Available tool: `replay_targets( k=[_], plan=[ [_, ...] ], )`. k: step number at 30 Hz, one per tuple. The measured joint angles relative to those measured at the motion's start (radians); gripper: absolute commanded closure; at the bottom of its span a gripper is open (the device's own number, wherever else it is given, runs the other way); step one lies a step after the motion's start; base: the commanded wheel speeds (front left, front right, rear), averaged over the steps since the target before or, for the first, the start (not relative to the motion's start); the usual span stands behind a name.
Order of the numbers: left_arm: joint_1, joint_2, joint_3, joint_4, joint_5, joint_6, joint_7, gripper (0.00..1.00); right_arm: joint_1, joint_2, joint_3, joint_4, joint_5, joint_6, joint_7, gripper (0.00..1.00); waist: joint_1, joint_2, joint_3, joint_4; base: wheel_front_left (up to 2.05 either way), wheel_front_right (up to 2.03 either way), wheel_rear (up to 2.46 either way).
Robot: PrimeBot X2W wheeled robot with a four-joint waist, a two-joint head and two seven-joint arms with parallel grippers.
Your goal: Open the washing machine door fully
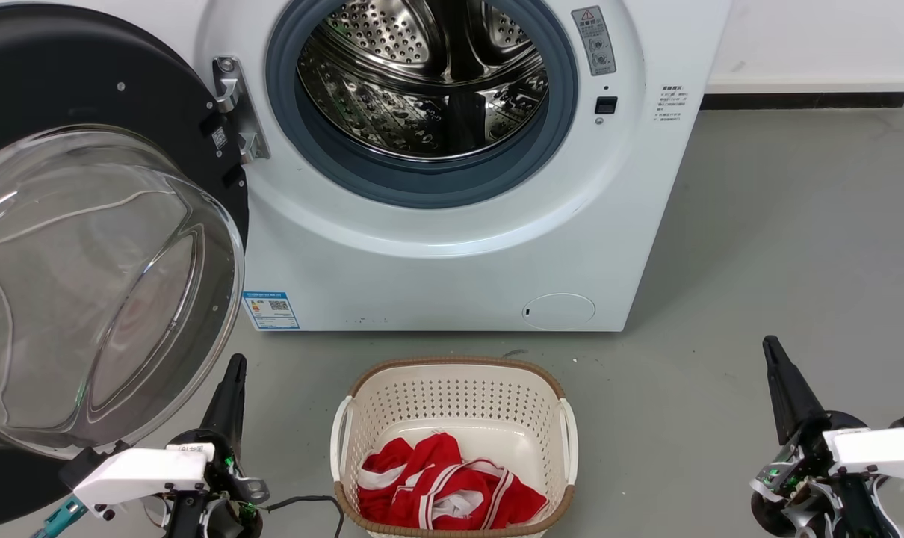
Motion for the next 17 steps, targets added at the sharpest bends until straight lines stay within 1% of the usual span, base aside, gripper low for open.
replay_targets(
  k=[7,17],
  plan=[
    [-0.002,0.000,0.002,0.004,-0.046,-0.001,0.011,1.00,-0.003,0.001,-0.004,0.007,0.042,0.000,0.010,1.00,0.0000,0.0000,-0.002,0.001,0.00,0.00,0.00],
    [-0.002,0.000,0.002,0.004,-0.046,-0.001,0.011,1.00,-0.003,0.003,-0.008,0.008,0.042,0.000,0.013,1.00,0.0000,0.0000,-0.002,0.001,0.00,0.00,0.00]
  ],
)
